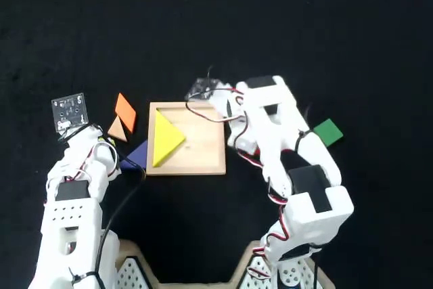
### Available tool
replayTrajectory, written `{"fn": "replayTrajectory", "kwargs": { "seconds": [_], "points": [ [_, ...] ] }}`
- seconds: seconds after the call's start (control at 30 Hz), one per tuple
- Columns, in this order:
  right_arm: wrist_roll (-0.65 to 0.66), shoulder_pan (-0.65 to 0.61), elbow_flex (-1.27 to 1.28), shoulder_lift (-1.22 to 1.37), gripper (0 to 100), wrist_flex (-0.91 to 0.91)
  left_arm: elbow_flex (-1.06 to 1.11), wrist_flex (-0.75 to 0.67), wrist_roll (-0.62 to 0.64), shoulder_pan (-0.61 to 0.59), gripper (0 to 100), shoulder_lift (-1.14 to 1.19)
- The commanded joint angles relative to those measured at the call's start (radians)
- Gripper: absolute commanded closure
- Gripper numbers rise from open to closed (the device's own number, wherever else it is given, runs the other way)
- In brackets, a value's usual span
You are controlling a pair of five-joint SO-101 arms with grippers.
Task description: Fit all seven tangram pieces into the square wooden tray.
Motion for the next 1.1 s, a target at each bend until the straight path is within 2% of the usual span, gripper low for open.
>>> {"fn": "replayTrajectory", "kwargs": {
  "seconds": [0.0, 0.1, 0.2, 0.27, 0.43, 0.57, 0.67, 0.8, 1.07],
  "points": [
    [-0.100, -0.017, -0.084, -0.030, 98.8, -0.017, -0.005, -0.018, -0.011, 0.016, 97, -0.017],
    [-0.137, 0.011, -0.096, -0.104, 98.8, -0.011, -0.005, -0.018, -0.011, 0.016, 97, -0.017],
    [-0.115, 0.069, -0.056, -0.228, 98.8, -0.008, -0.005, -0.018, -0.011, 0.016, 97, -0.017],
    [0.014, 0.095, 0.025, -0.325, 98.8, -0.011, -0.005, -0.018, -0.011, 0.016, 97, -0.017],
    [0.466, 0.175, 0.297, -0.515, 96.9, -0.026, -0.005, -0.018, -0.011, 0.016, 97, -0.017],
    [0.442, 0.229, 0.320, -0.498, 79.3, -0.052, -0.005, -0.018, -0.011, 0.018, 97, -0.017],
    [0.446, 0.222, 0.303, -0.414, 66.3, -0.052, -0.005, -0.018, -0.011, 0.018, 97, -0.017],
    [0.552, 0.186, 0.254, -0.265, 66.8, -0.046, -0.005, -0.018, -0.011, 0.018, 97, -0.015],
    [0.559, 0.173, 0.085, -0.038, 67.1, -0.044, -0.005, -0.025, -0.011, 0.018, 97, -0.012]
  ]
}}
